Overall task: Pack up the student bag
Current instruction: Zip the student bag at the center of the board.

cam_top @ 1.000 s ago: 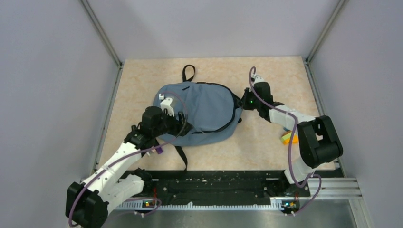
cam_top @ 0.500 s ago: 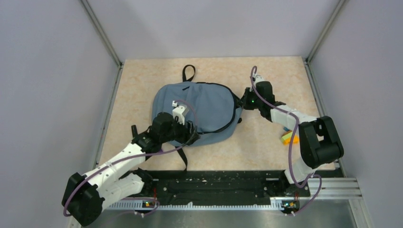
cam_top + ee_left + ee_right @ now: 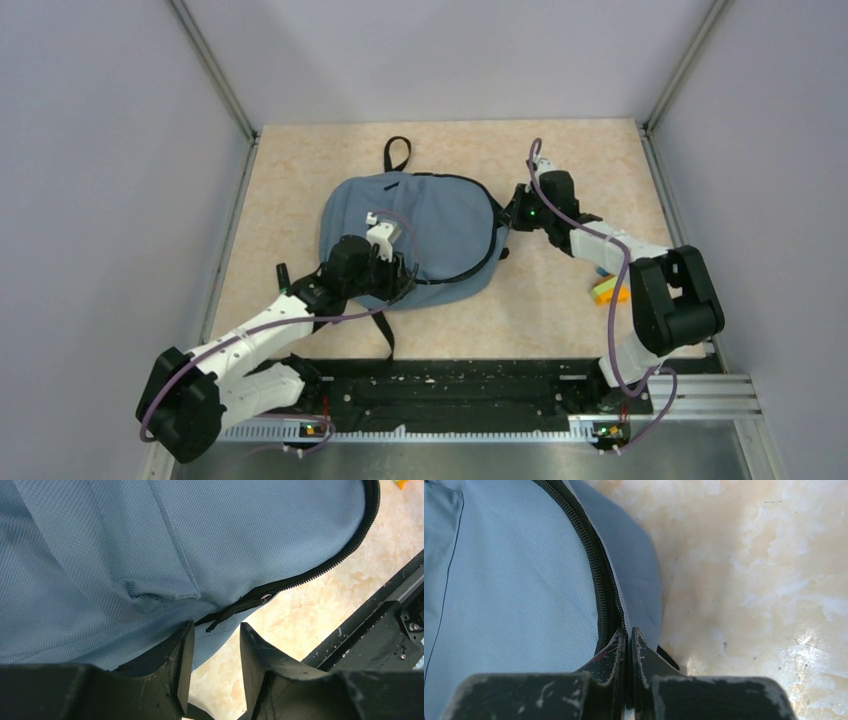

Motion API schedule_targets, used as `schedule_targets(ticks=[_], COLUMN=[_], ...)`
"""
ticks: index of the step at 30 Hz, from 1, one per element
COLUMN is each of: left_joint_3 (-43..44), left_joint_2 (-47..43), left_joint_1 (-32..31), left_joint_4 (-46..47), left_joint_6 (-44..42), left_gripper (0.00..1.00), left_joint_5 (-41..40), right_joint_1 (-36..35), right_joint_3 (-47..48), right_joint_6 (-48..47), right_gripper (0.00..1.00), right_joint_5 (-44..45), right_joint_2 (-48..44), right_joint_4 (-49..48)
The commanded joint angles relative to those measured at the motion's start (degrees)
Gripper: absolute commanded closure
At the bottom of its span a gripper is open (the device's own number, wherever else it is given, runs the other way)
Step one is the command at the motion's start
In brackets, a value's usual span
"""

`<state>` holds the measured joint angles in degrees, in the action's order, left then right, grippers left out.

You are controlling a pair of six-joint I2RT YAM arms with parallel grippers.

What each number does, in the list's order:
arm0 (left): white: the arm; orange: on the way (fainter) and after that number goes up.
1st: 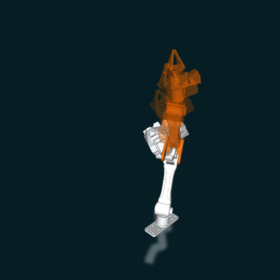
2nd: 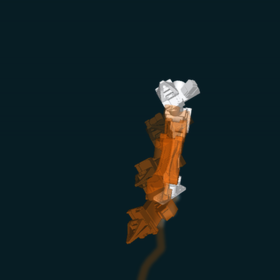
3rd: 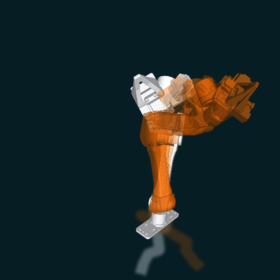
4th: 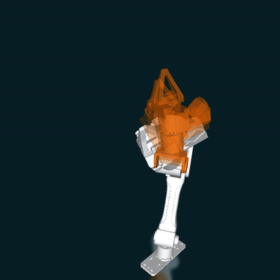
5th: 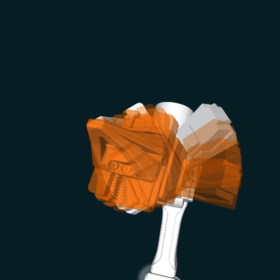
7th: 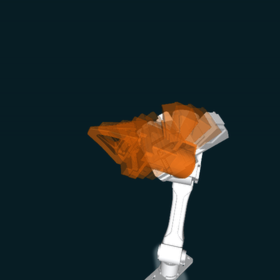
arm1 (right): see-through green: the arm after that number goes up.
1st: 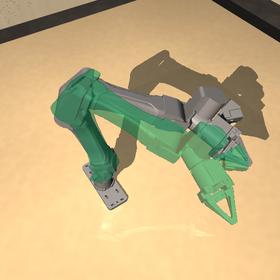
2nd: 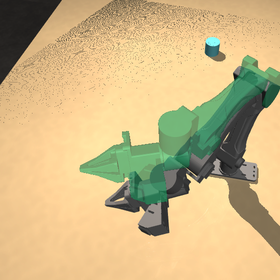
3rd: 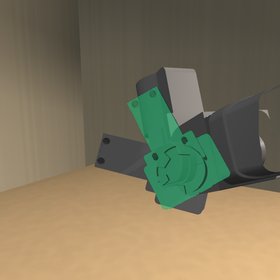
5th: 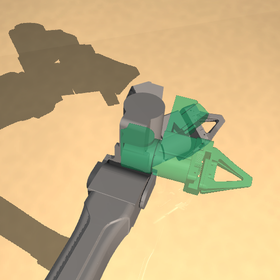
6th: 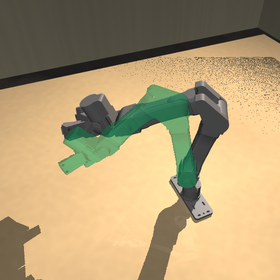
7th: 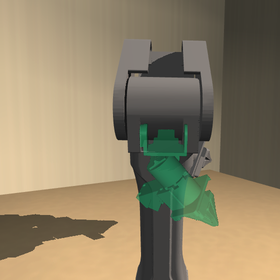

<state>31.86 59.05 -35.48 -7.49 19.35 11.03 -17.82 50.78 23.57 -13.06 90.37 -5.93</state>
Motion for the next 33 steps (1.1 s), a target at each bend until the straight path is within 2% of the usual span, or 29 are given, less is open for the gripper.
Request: schedule_targets(ticks=[1, 7, 10, 11, 15, 18, 25, 33], left_joint_3=[1.7, 1.5, 1.6, 1.7, 1.9, 2.1, 3.5, 6.4], left_joint_2=[0.4, 1.7, 2.2, 2.2, 1.8, 0.9, -0.2, 7.4], left_joint_1=[-0.5, -0.7, -0.8, -0.9, -1.1, -1.5, -4.8, -10.8], left_joint_4=[4.8, 6.8, 7.0, 7.0, 6.9, 7.0, 13.5, 25.6], left_joint_6=[-0.3, 0.1, 0.2, 0.2, 0.5, 1.2, 5.0, 10.5], left_gripper=[0.58, 0.59, 0.64, 0.68, 1.00, 1.00, 1.00, 1.00], left_joint_5=[0.4, 2.0, 2.2, 2.2, 3.1, 5.3, 12.3, 14.4], right_joint_1=[0.7, 0.7, 0.6, 0.6, 0.6, 0.6, 0.6, -1.4], right_joint_3=[1.7, 1.6, 1.6, 1.7, 1.3, 1.1, -0.3, -4.4], right_joint_6=[0.3, 0.4, 0.5, 0.5, 0.8, 1.0, 1.9, 6.1], right_gripper=[1.00, 1.00, 1.00, 1.00, 1.00, 1.00, 1.00, 1.00], right_joint_5=[-1.2, -1.4, -1.6, -1.7, -1.5, -0.8, 1.6, 6.8], right_joint_2=[-3.0, -2.8, -2.5, -2.4, -2.3, -2.4, -3.1, -5.3], right_joint_4=[-1.2, -1.2, -1.2, -1.3, -1.7, -2.2, -2.8, -6.4])
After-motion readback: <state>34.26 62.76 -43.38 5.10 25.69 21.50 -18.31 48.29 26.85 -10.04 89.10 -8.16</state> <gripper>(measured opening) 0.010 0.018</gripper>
